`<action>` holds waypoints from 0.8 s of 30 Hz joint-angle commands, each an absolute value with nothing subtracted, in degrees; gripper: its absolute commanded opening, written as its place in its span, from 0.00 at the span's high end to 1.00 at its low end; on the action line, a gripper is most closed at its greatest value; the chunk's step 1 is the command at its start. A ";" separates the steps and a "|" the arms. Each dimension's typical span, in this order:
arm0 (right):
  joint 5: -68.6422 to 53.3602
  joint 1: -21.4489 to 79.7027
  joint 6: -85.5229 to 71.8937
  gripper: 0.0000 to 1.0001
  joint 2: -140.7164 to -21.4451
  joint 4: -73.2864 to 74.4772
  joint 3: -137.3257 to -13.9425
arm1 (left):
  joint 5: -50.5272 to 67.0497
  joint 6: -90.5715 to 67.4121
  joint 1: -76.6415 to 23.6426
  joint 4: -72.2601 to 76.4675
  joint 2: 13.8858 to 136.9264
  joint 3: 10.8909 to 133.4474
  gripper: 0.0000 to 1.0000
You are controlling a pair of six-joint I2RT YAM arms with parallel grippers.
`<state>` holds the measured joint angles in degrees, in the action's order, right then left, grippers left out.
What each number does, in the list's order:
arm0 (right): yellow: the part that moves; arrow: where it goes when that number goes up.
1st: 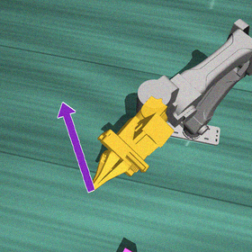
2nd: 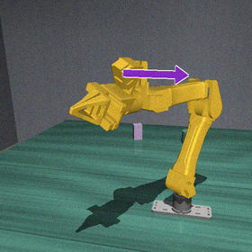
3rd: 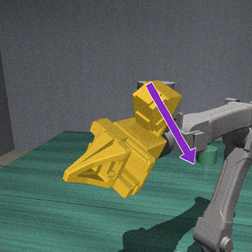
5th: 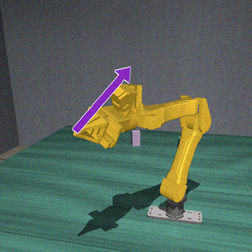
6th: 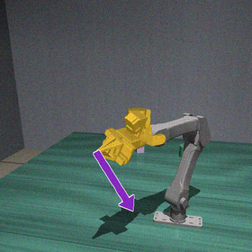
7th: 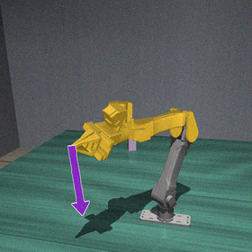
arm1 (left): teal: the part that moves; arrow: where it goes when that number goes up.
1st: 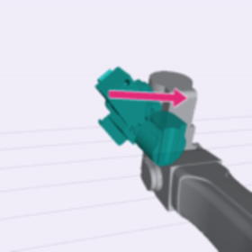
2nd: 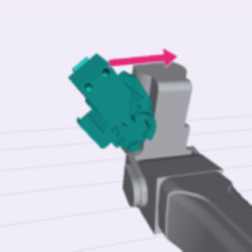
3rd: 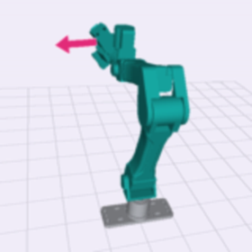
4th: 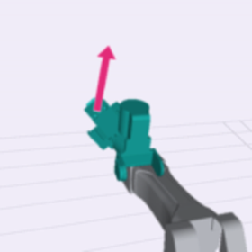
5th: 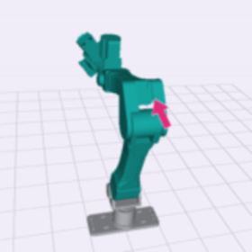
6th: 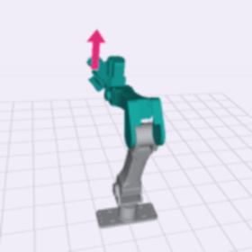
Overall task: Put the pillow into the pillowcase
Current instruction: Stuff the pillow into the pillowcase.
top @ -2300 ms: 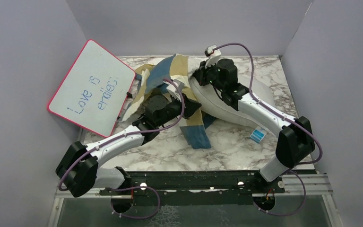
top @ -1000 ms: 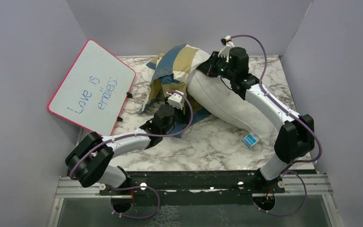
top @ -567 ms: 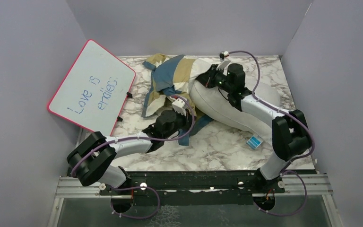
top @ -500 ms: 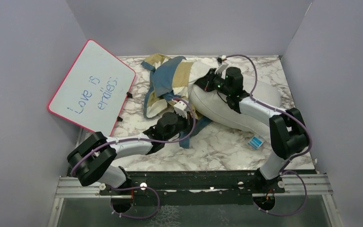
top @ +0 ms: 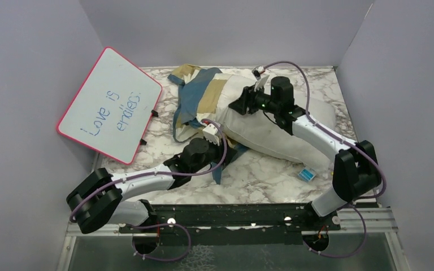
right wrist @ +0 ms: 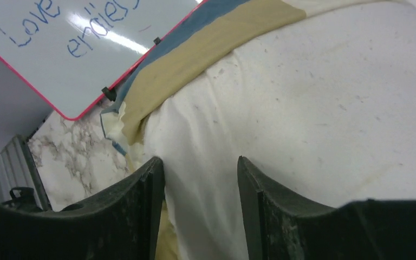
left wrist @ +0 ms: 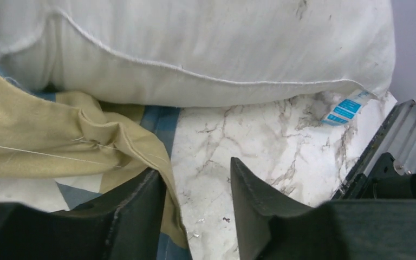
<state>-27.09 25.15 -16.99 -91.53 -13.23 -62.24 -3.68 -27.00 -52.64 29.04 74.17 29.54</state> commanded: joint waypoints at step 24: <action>-43.08 9.23 2.25 0.12 -120.12 23.93 -106.02 | -12.38 -17.79 -48.87 -9.87 64.36 52.44 0.28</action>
<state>-36.56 8.78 -3.46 -115.28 15.29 -102.15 -11.07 -18.17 -50.70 -5.28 66.37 49.23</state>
